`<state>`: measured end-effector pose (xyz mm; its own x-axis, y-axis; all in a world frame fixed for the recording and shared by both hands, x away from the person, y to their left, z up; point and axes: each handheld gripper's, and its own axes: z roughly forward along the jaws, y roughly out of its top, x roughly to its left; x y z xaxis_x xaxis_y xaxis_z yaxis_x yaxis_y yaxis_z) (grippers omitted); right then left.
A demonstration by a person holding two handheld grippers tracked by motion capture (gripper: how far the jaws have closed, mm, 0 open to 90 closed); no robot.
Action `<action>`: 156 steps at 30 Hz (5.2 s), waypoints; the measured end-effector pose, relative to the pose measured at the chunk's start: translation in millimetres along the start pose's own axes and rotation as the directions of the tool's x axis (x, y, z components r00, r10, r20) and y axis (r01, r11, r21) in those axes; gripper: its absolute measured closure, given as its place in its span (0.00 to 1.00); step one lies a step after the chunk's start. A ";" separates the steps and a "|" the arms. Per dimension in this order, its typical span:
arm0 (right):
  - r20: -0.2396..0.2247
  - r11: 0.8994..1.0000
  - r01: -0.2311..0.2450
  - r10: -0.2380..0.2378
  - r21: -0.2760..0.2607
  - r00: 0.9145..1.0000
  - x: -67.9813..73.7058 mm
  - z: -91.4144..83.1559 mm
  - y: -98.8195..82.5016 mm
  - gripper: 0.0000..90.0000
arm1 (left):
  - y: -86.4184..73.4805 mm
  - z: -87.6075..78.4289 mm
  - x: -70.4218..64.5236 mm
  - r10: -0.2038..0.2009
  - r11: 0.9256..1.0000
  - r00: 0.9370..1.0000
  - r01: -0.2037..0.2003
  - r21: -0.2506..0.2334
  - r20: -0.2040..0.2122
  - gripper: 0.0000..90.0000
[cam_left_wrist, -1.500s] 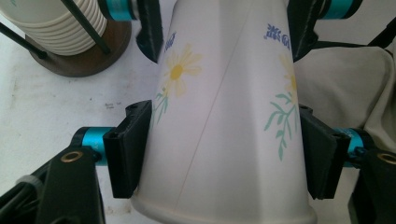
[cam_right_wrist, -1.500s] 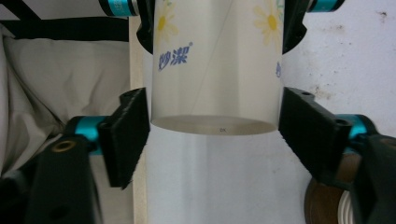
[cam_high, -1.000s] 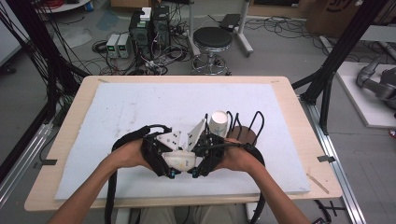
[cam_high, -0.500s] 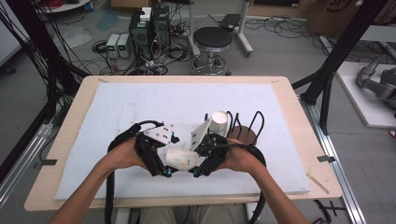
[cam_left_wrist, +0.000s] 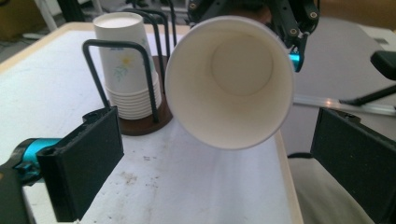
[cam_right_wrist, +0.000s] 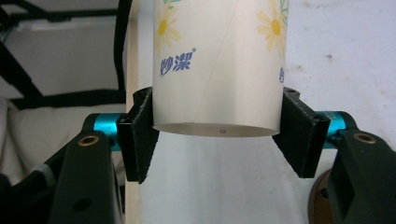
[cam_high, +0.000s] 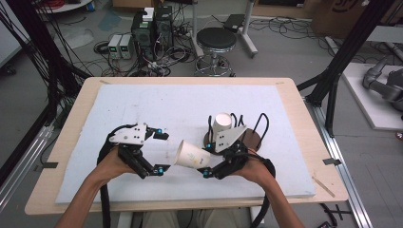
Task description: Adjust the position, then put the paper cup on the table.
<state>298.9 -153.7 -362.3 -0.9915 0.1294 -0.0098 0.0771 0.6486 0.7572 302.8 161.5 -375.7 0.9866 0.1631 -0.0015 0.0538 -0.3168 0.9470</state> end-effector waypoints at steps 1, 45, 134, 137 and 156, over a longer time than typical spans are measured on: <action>0.000 1.000 -0.002 0.002 -0.024 1.000 0.7 0.2 -2.4 0.41 | -2.8 -0.4 -0.2 -0.003 1.000 1.000 0.003 -0.014 -0.004 0.03; -0.025 0.949 0.020 -0.029 -0.316 0.999 12.5 20.8 -32.0 0.41 | -7.6 51.0 -11.7 -0.028 0.977 0.992 0.053 -0.207 0.123 0.09; 0.486 0.915 -0.293 0.396 -0.275 0.779 5.7 -28.9 -140.3 0.19 | 22.8 22.1 50.0 0.030 0.877 0.976 0.078 0.475 -0.216 0.34; 0.486 0.915 -0.296 0.397 -0.274 0.779 6.0 -28.7 -140.1 0.19 | 23.9 23.1 49.6 0.039 0.871 0.974 0.077 0.485 -0.225 0.34; 0.494 0.914 -0.296 0.400 -0.278 0.772 6.3 -28.8 -140.5 0.19 | 12.7 49.8 68.4 0.027 0.841 0.976 0.095 0.532 -0.217 0.34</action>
<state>278.8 -265.6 -449.9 -0.6830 0.7299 -0.0272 0.3352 0.3462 0.8762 378.7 122.0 -379.8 0.9309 0.3530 0.0940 0.2206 -0.7483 0.6256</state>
